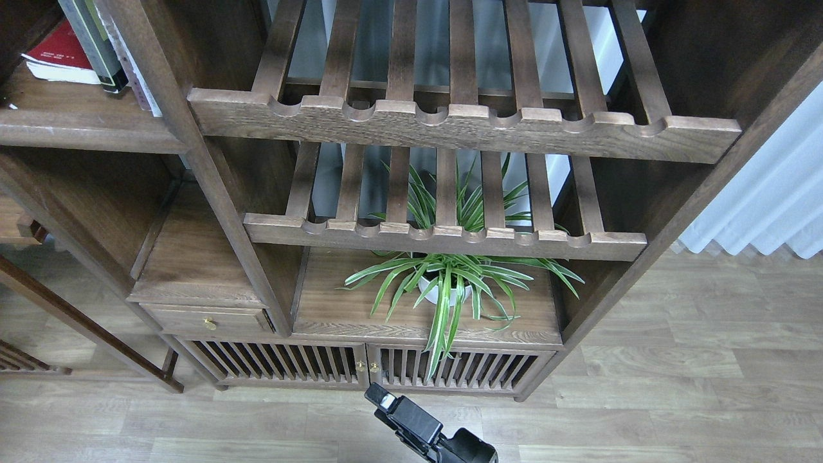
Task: Organize books on shelf
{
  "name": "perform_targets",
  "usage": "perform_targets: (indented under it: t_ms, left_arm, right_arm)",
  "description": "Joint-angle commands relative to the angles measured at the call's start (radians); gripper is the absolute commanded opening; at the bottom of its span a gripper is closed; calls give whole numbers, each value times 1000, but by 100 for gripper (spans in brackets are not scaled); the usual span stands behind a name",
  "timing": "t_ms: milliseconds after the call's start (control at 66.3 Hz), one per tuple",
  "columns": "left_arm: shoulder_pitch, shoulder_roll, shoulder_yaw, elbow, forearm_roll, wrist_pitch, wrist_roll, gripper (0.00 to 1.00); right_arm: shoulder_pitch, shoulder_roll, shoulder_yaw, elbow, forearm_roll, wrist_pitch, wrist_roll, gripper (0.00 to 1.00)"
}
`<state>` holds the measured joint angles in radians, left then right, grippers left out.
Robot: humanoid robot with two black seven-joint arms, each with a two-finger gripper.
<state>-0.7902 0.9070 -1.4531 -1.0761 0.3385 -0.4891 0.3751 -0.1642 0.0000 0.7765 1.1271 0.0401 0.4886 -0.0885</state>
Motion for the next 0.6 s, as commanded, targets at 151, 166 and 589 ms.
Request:
perform_targets:
  t_ms: [151,166,589]
  left_arm:
    - [-214,-53,155,134,27,0,16,8]
    - [-221,-54,163,140,27,0,16,8]
    - [-343,-140,272,222,22,0,15,27]
  right_arm:
    - [0,0,4,-1,1,0,0,95]
    - [-1,0,4,-1,0,0,1,95]
    - [-1,0,6,-1,1,0,1,95]
